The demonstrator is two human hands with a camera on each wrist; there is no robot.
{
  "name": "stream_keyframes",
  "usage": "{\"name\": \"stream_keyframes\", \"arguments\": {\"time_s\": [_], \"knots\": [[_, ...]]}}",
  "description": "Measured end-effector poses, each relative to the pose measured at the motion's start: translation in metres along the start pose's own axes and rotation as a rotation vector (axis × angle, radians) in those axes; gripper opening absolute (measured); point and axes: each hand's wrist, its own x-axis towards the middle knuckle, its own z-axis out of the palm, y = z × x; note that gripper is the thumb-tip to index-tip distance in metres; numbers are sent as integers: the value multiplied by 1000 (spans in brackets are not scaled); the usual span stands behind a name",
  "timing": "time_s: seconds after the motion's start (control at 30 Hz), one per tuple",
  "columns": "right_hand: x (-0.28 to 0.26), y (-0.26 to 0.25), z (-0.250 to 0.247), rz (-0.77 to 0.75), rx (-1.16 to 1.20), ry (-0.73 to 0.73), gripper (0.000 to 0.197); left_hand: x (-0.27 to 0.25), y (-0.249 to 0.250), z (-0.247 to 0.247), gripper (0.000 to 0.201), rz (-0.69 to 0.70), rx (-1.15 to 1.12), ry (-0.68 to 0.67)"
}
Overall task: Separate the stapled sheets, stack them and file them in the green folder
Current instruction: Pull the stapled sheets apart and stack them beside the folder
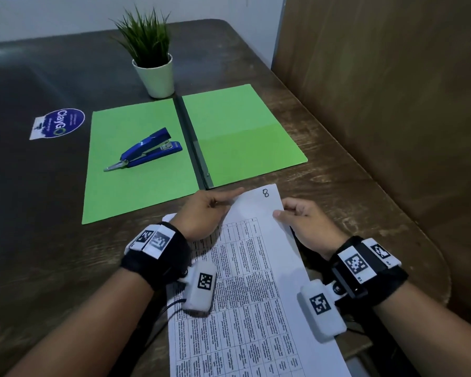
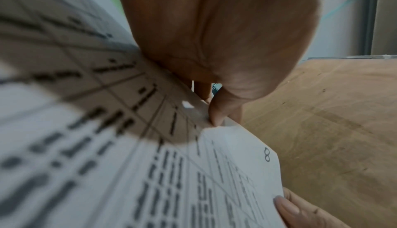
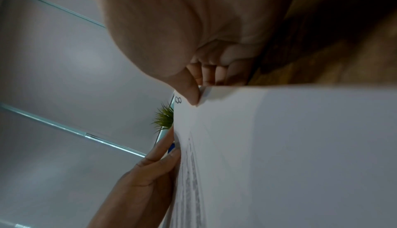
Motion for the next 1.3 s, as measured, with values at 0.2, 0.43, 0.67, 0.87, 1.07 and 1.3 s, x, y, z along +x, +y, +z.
{"name": "stream_keyframes", "arguments": {"time_s": [0.2,0.43,0.67,0.87,1.07,1.3], "knots": [[-5,0,-2,-35,28,1,13,-6,-7,-4,53,27,-106,72],[-10,2,0,-77,46,77,20,-12,0,-1,48,30,-90,88],[-36,12,7,-179,69,298,37,-21,-10,12,35,135,28,188],[-22,8,8,-218,-39,242,33,-18,-11,6,37,110,27,132],[-21,8,6,-193,9,253,22,-17,-11,8,42,121,-61,191],[-14,13,8,-202,-23,308,17,-22,1,17,13,40,-252,296]]}}
